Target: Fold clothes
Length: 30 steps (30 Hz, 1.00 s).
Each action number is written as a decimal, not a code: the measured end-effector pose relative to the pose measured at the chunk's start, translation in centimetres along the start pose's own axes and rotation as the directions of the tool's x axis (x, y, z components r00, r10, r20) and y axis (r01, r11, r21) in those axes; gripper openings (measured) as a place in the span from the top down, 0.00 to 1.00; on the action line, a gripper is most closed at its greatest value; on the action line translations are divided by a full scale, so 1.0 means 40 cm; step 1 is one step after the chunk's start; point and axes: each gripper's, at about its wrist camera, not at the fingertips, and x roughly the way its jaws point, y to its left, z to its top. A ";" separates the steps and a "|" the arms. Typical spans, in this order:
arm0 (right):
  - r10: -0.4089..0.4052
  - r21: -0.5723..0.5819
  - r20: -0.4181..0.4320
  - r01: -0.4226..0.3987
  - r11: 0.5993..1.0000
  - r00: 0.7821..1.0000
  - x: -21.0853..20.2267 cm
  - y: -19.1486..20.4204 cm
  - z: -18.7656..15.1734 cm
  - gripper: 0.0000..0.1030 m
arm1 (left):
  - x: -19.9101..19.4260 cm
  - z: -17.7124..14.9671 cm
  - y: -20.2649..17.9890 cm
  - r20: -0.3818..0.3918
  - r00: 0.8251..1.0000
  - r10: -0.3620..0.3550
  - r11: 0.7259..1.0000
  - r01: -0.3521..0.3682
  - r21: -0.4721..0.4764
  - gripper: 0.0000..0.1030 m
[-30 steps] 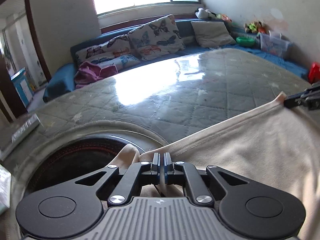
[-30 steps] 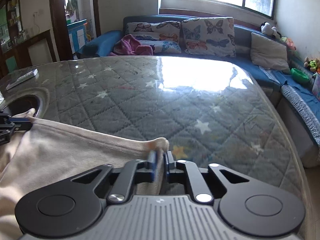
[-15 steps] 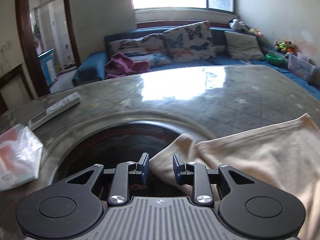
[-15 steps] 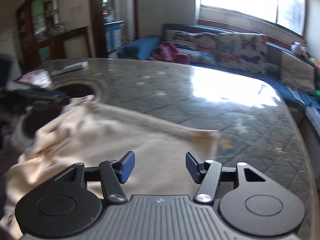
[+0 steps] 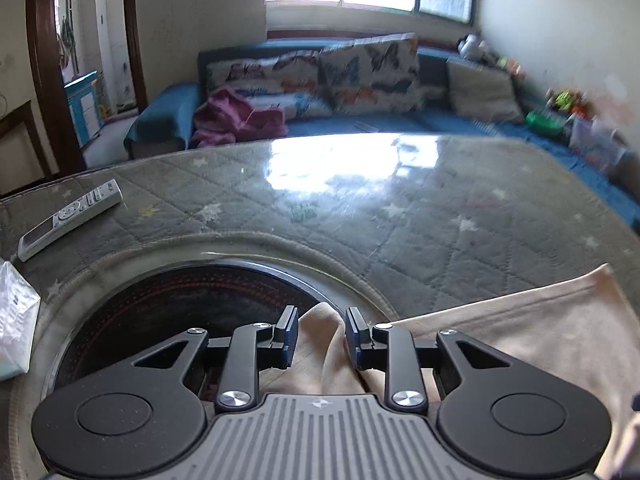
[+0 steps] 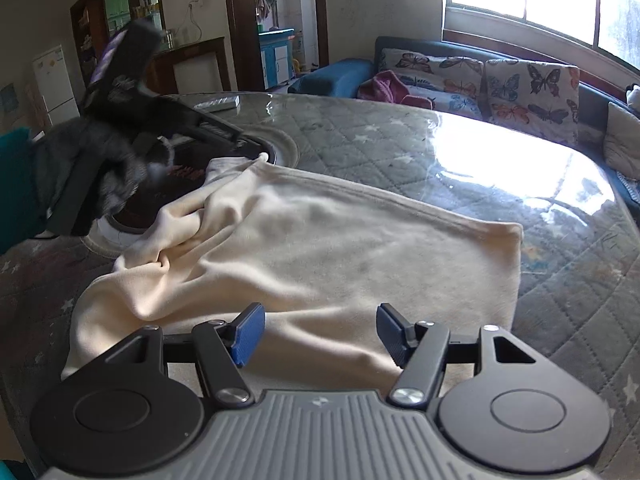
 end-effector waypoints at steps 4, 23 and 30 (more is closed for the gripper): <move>0.005 0.004 0.002 -0.005 1.000 1.000 0.001 0.000 -0.003 0.39 | 0.037 0.006 -0.026 -0.043 0.998 0.055 0.998 -0.054 0.026 0.73; 0.253 -0.262 0.062 -0.229 0.938 0.966 -0.053 0.266 0.046 0.39 | -0.215 -0.087 0.199 0.158 0.974 0.160 0.972 -0.128 -0.196 0.95; 0.300 -0.435 -0.034 -0.285 0.854 0.953 -0.002 0.435 0.019 0.49 | -0.268 -0.154 0.262 0.163 0.970 0.183 0.952 -0.133 -0.276 0.95</move>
